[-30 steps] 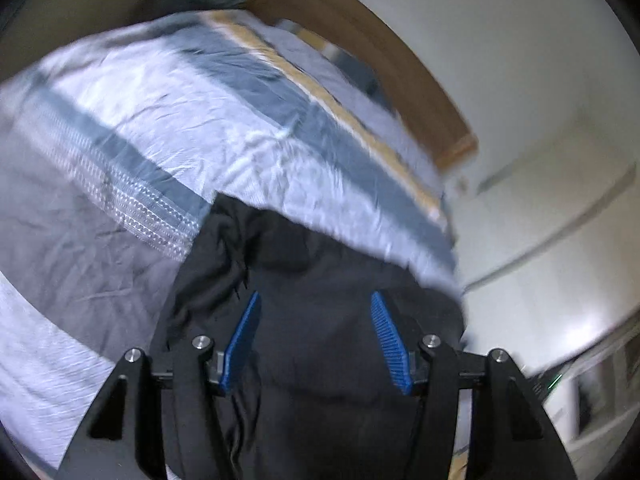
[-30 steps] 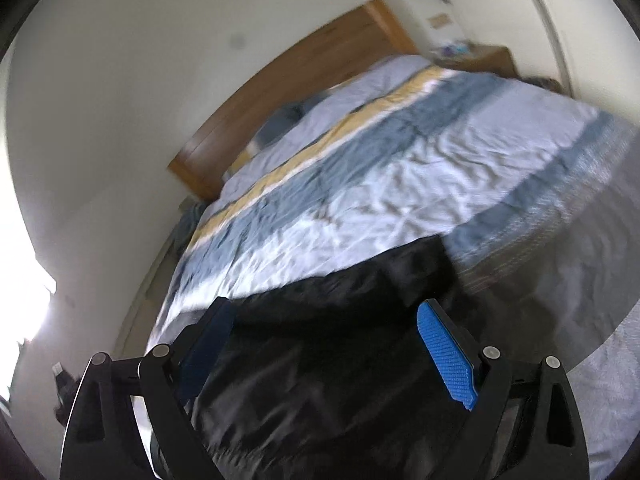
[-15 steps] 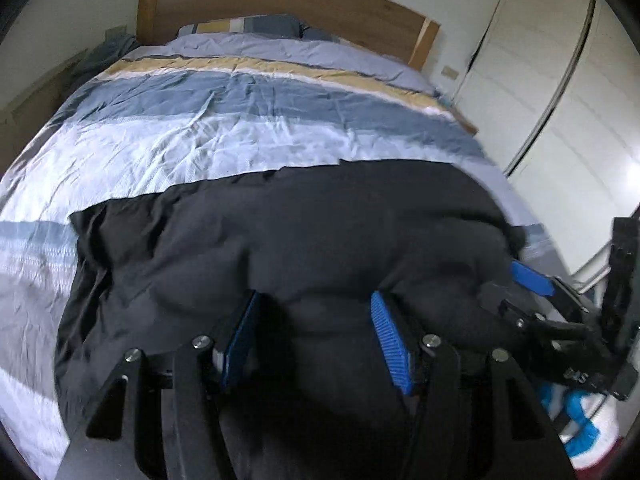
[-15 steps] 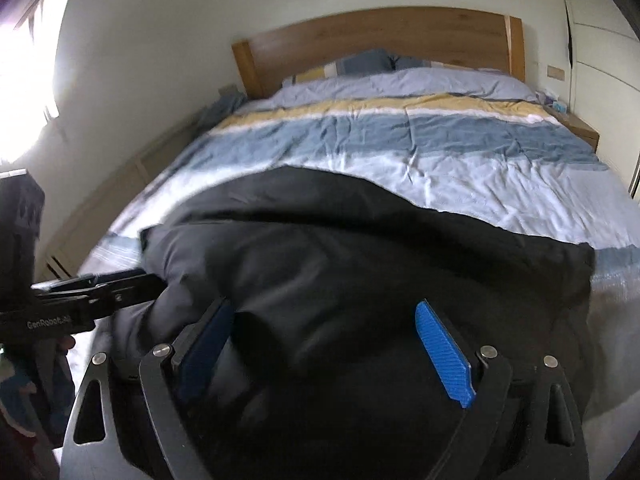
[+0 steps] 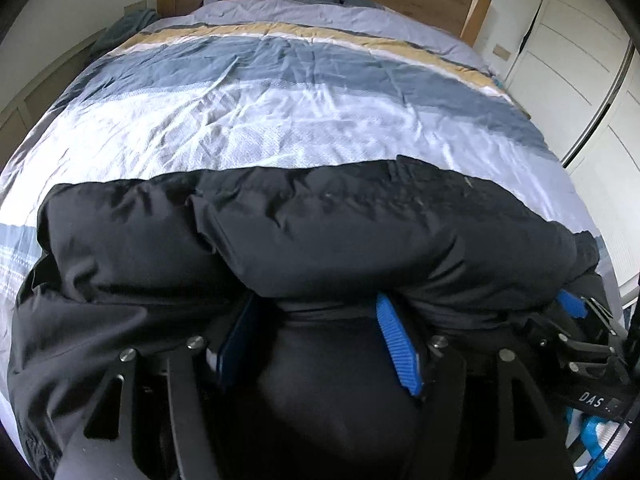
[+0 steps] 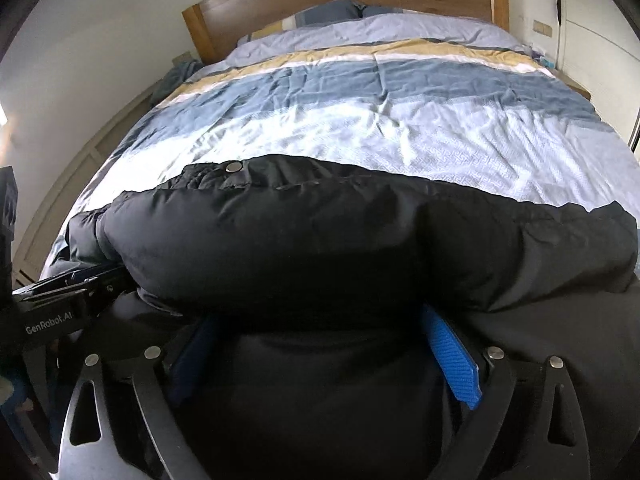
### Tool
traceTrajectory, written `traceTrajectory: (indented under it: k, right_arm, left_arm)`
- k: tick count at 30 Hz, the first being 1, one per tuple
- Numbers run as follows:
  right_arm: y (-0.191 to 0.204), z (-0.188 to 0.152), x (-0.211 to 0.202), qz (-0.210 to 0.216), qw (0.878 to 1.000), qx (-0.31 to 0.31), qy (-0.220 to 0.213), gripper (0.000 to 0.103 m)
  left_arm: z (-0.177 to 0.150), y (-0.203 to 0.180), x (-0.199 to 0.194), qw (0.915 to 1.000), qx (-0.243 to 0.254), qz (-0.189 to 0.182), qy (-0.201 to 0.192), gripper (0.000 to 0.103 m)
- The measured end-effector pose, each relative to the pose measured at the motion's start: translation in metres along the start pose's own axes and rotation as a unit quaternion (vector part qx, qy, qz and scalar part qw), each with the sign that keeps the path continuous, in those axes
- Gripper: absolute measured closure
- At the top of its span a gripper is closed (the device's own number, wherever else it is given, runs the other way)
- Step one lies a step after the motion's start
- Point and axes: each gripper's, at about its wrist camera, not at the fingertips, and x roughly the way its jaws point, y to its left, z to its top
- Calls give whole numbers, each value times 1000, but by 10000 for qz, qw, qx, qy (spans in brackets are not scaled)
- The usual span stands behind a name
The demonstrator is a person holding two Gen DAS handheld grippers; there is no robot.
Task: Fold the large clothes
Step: 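Smooth the spread coat flat on the bed with both open grippers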
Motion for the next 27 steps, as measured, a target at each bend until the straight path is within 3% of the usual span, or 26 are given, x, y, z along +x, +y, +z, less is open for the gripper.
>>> traceTrajectory:
  k: [6, 12, 15, 17, 21, 24, 27]
  right_arm:
    - [-25, 8, -12, -188, 9996, 140, -178, 8]
    - [-118, -4, -29, -840, 9927, 866, -35, 8]
    - [-147, -12, -48, -1185, 9876, 1028, -86, 9]
    - [-154, -18, -67, -1144, 9872, 1080, -268, 9]
    - [-126, -30, -105, -620, 9911, 914, -746, 9]
    - [-85, -39, -119, -164, 9940, 520, -946, 9]
    - [-53, -53, -112, 207, 9950, 284, -930, 9]
  left_arm:
    - [9, 29, -7, 9995, -283, 125, -40, 41]
    - [8, 108, -18, 9895, -905, 1115, 160, 41]
    - [-4, 139, -48, 9840, -1143, 1363, -98, 42]
    - [-13, 145, -69, 9845, -1193, 1228, -377, 42]
    - [-33, 132, -104, 9892, -1125, 453, -824, 42]
    - [-48, 110, -106, 9917, -989, -140, -807, 42]
    - [-65, 92, -86, 9950, -801, -133, -582, 42]
